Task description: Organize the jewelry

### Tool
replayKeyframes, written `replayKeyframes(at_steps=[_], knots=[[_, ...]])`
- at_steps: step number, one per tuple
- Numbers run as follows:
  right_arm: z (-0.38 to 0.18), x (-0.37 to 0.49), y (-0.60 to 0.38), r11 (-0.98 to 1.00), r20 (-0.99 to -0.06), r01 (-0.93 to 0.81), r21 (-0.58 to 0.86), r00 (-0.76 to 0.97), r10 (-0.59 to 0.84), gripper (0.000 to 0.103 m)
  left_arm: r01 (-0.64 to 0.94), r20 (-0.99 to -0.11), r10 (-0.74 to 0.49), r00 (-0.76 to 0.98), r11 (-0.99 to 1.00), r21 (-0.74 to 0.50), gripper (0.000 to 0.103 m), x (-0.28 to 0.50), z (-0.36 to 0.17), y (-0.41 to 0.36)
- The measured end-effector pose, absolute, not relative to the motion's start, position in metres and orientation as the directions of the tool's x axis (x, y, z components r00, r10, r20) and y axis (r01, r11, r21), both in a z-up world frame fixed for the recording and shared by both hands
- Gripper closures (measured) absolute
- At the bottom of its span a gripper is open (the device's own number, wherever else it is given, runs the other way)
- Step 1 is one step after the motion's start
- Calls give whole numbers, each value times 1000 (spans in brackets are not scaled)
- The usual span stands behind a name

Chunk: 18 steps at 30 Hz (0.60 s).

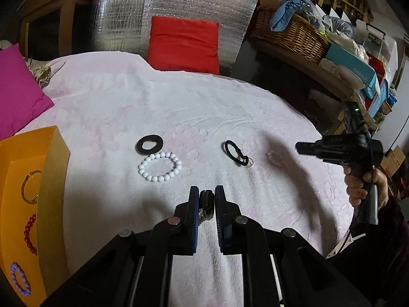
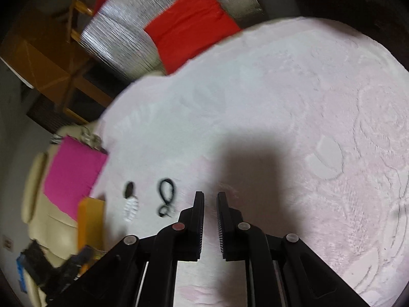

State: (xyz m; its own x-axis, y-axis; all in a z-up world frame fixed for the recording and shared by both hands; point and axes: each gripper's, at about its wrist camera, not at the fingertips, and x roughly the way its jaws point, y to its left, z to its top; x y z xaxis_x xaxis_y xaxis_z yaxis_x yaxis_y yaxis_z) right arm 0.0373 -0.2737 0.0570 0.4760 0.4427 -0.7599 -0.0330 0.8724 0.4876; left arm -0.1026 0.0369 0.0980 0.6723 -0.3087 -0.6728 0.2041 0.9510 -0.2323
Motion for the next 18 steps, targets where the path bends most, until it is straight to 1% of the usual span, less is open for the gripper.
replayKeyframes(at_steps=[1,2,3,6,8,9,10,11,12,13,15,18], knots=[[53,38,-269,894,-780,-34,447,474,408,68,204,-675,-308,670,951,-231,91,-103,97,37],[50,38,-266,907,-791,-38,420,475,386,55,202,-678,-306,668,952,-230,91,-102,97,36],[48,38,-263,917,-796,-47,397,481,369,33,200,-681,-303,667,953,-227,91,-102,96,36],[43,39,-243,951,-814,-98,293,497,302,33,198,-681,-300,668,954,-226,91,-103,97,37],[38,41,-228,963,-824,-133,237,498,271,35,194,-679,-296,672,955,-224,91,-104,99,38],[34,41,-221,970,-831,-146,196,501,243,42,191,-678,-292,675,956,-222,91,-105,100,40],[28,41,-214,979,-846,-158,130,498,192,65,188,-677,-290,677,957,-223,91,-105,101,41],[21,41,-206,985,-858,-163,50,498,126,71,184,-676,-289,678,957,-224,91,-106,102,42],[21,38,-200,984,-839,-176,-10,538,88,74,180,-675,-286,680,958,-224,91,-107,104,44],[22,36,-196,981,-835,-189,-40,545,72,87,178,-674,-284,682,958,-223,91,-108,105,44],[23,33,-195,981,-829,-185,-55,556,59,87,173,-668,-281,689,959,-225,91,-110,108,47],[31,29,-200,984,-818,-175,-22,570,83,87,168,-659,-280,698,959,-229,91,-114,114,50]])
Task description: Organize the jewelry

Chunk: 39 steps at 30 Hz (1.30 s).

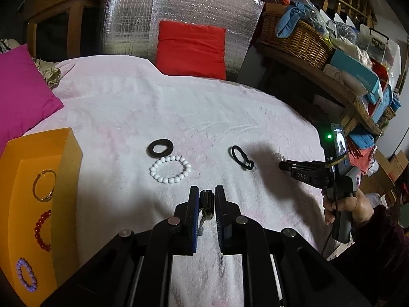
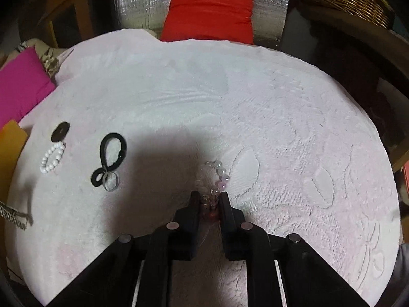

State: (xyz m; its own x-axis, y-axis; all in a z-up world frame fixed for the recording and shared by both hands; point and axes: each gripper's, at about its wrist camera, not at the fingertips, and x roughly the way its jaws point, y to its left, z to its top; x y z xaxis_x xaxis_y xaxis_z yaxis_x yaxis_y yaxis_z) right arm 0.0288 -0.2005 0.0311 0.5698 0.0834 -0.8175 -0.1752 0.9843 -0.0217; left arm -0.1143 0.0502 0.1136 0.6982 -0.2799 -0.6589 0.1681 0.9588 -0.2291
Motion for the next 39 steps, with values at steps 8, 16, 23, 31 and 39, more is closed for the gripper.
replayKeyframes(at_steps=[8,16,23,31,39], knots=[[72,15,-208,920,-721,-264,290,571,391,87,153,-623,-265,736,961,-228,91,-128,138,61],[90,-1,-172,823,-655,-370,432,498,568,87,114,-572,-242,783,962,-249,91,-152,172,88],[108,-25,-105,746,-614,-497,442,438,656,87,43,-555,-174,813,969,-241,91,-181,191,122],[108,-45,15,598,-586,-625,502,264,766,87,-103,-559,-33,829,972,-211,91,-227,208,193],[83,-57,142,541,-645,-676,501,126,754,87,-208,-643,31,766,957,-202,91,-246,164,245]])
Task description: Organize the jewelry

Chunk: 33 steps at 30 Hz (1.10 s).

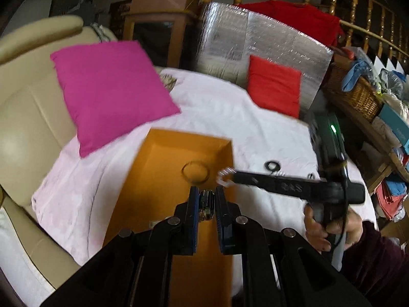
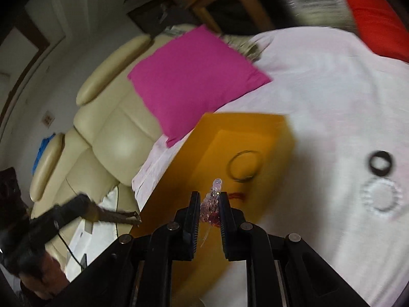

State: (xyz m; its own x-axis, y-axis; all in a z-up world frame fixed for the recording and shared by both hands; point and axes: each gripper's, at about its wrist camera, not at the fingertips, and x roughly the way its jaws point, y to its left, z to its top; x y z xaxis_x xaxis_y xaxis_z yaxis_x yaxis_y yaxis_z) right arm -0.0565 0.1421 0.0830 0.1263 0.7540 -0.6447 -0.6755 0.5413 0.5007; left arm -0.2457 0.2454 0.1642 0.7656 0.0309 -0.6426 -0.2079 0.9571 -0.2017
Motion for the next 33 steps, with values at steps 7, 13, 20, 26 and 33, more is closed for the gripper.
replayKeyframes(at_steps=[7,13,20,26,33], knots=[[51,-32,196,603,-708,-581,548,62,703,77,-314,-652,94,752,921,-229,90,-220,131,291],[67,-21,167,596,-651,-564,572,130,748,68,-327,-649,115,752,920,-215,86,-216,130,296],[91,-14,64,663,-638,-536,523,269,721,68,-277,-655,111,748,948,-155,77,-210,138,252],[105,-9,-53,777,-662,-431,458,419,622,68,-188,-617,91,782,978,-94,36,-179,163,174],[94,1,-143,869,-703,-278,409,512,494,68,-78,-638,73,767,997,20,27,-116,151,63]])
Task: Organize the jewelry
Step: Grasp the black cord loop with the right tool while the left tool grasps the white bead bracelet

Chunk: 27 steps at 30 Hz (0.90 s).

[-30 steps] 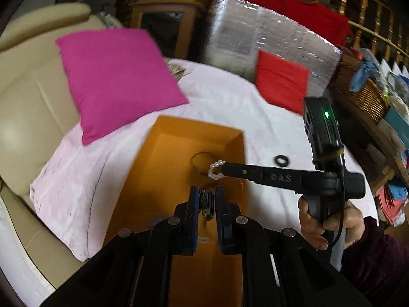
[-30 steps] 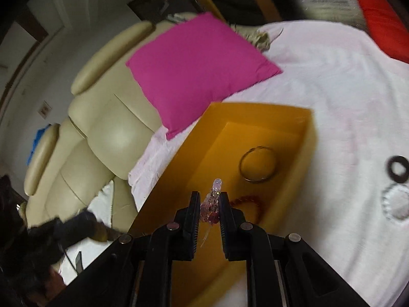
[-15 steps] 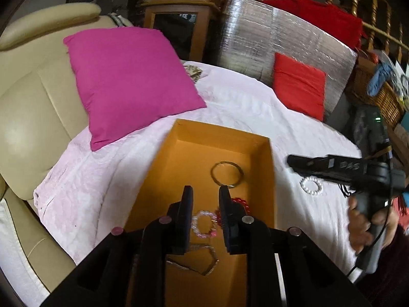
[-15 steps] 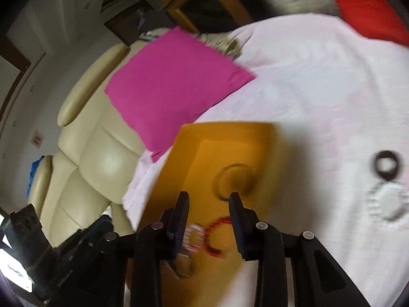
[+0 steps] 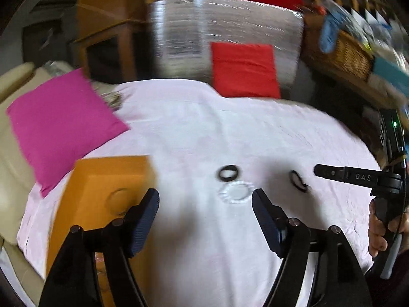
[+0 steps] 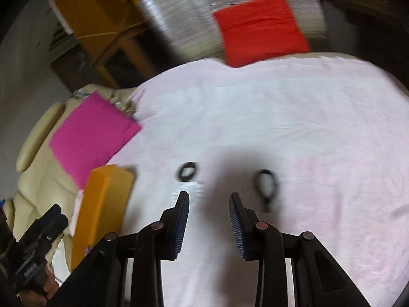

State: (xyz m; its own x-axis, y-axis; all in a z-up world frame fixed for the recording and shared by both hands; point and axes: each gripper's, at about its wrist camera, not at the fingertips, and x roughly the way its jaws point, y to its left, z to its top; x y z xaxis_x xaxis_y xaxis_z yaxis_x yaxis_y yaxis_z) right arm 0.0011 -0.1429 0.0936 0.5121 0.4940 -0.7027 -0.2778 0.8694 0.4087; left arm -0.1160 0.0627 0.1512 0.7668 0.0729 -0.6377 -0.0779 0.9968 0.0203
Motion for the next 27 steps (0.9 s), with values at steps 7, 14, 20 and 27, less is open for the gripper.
replayKeyframes(at_steps=[7,14,20,27], knots=[[83,21,-188,886,-727,-213,413,509,461,68,-76,-639,150,755,987,142,26,-70,126,4],[65,35,-202,886,-751,-173,430,477,457,68,-84,-644,190,741,978,191,26,-42,101,-15],[55,43,-192,886,-764,-170,431,455,458,68,-89,-660,195,725,978,190,26,-31,85,-8],[39,52,-172,903,-800,-181,389,419,429,68,-106,-692,207,692,977,186,26,-23,68,16]])
